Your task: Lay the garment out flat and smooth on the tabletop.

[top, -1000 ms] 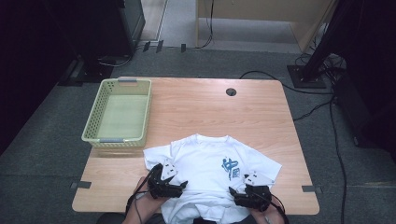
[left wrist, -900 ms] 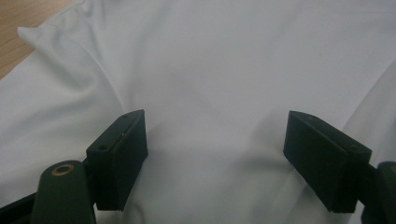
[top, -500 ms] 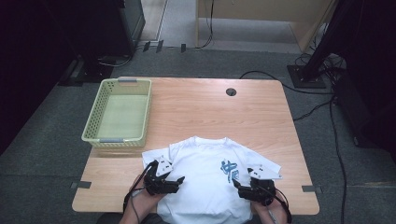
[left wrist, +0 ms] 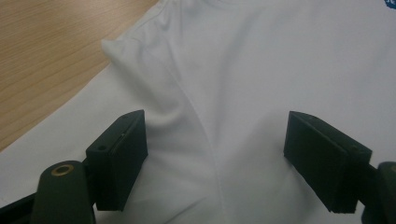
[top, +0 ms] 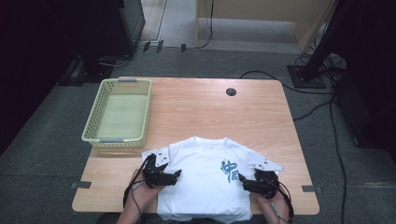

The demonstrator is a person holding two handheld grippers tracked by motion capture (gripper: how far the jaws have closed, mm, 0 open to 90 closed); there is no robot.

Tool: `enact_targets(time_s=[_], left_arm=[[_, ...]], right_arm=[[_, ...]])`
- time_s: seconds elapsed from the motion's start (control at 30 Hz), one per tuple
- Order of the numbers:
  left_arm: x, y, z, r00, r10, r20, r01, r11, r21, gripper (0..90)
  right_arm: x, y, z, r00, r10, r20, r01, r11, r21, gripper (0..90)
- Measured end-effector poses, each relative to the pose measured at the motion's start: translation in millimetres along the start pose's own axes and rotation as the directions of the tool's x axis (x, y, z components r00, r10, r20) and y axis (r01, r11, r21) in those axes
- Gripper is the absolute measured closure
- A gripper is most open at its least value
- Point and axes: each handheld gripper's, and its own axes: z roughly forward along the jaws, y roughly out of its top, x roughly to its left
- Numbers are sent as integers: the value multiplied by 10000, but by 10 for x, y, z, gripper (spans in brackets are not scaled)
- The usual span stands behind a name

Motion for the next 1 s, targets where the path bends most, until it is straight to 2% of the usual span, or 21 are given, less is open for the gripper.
enact_targets(time_s=[0.23,0.4,0.5,0.63,0.8,1.0], left_arm=[[77,50,45,9999,-49,-94,49,10000,15,221],[178,151,133,9998,-195,-45,195,9998,6,222],[235,217,199,9998,-71,-189,72,10000,55,222],[314,298,267,9994,-263,-245,265,9996,66,222],[369,357,336,9992,-210,-347,210,9998,-1,223],[418,430,397,9983,-343,-469,345,9994,46,224]], right_arm=[[-168,32,25,9994,327,121,-326,9994,-142,270],[-248,118,106,9991,-72,409,73,10000,-30,269],[-299,197,177,9986,-290,432,287,9996,61,268],[-375,317,274,9988,-327,368,321,9993,179,268],[-446,422,378,9987,-335,393,330,9994,133,267],[-524,516,473,9987,-378,328,376,9993,73,267]])
